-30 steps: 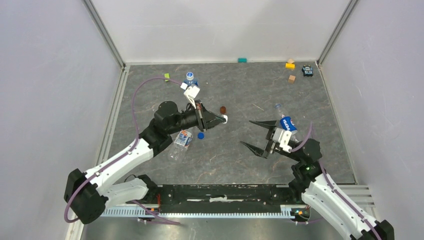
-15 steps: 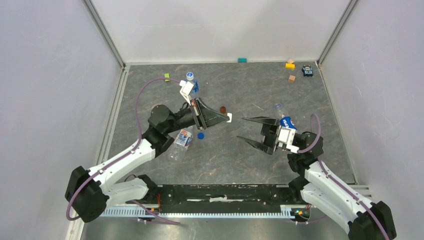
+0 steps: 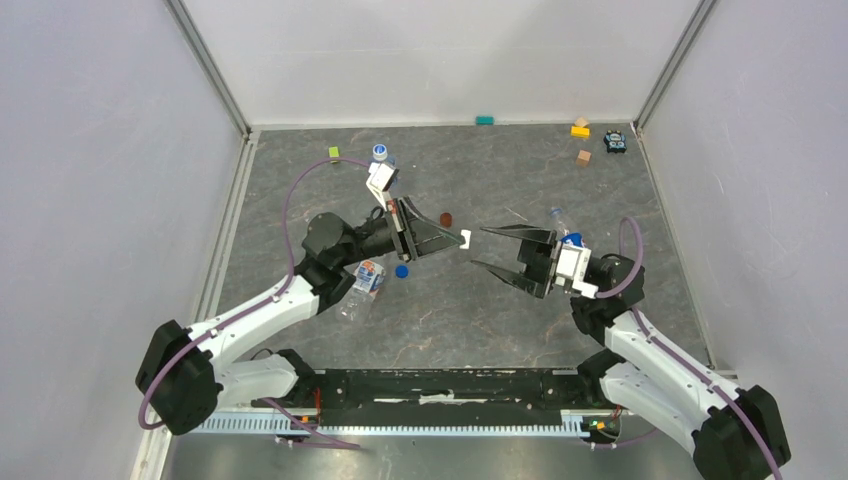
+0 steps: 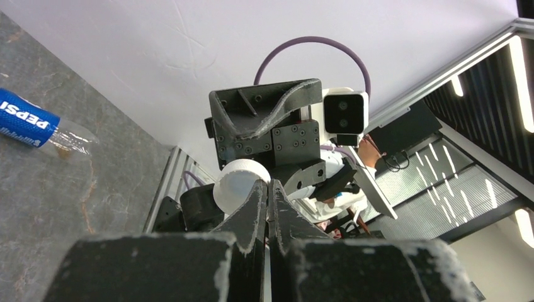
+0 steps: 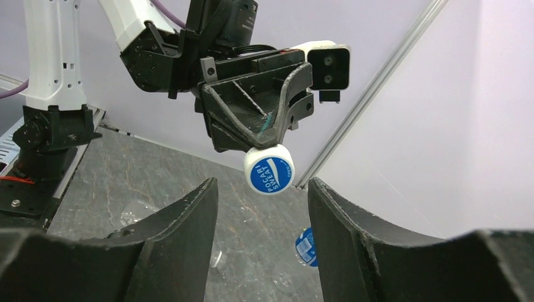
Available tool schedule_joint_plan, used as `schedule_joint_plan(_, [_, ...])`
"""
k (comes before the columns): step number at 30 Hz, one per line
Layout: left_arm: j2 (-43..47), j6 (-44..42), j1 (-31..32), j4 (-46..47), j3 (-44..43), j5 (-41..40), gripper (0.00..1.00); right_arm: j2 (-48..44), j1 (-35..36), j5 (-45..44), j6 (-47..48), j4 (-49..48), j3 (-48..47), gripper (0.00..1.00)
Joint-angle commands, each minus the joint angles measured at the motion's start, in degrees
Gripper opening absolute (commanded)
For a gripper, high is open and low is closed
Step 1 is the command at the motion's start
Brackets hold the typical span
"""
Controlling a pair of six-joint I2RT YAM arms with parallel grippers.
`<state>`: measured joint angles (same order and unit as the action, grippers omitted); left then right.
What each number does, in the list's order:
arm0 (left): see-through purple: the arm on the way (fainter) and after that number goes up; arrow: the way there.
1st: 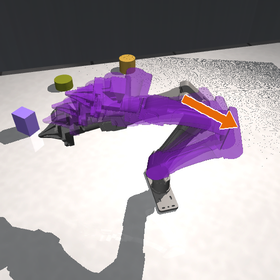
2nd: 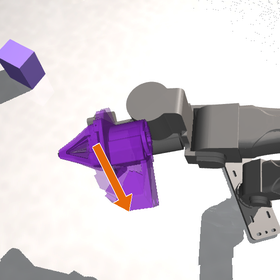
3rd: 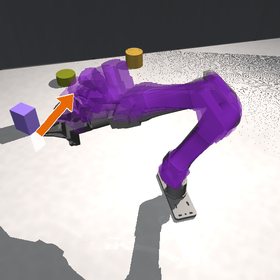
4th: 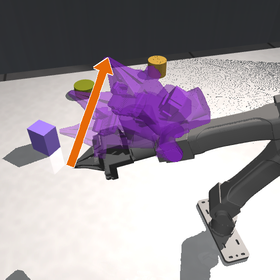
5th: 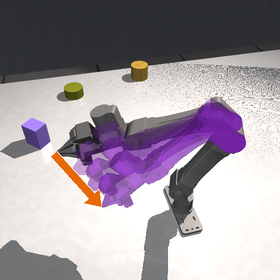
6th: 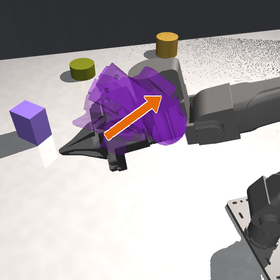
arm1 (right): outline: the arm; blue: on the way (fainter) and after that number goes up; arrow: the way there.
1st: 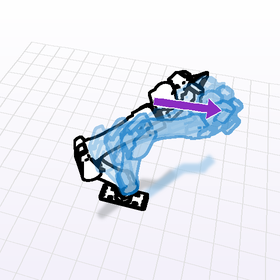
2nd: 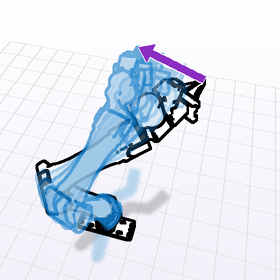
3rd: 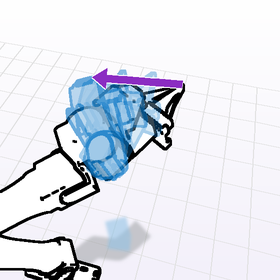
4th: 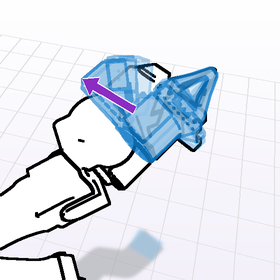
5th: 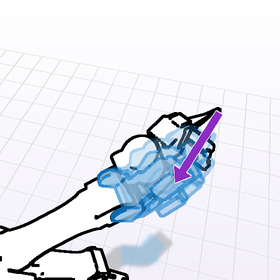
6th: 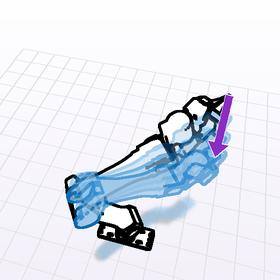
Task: Screw on the bottle caps
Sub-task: Pick up the bottle cap from the center of the board.
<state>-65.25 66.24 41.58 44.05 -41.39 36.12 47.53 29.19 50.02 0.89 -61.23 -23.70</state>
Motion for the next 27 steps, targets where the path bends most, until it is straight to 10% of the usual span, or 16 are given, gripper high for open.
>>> schedule_joint_plan(1, [-0.2,1.8,0.7,3.2,-0.5,0.8,0.02,1.4,0.0,1.5,-0.5,-3.5,-3.2,0.59])
schedule_joint_plan(27, [0.6,-0.8,2.8,-0.7,-2.4,-0.3,0.02,3.4,0.1,4.8,-2.0,-1.9,-4.7,0.44])
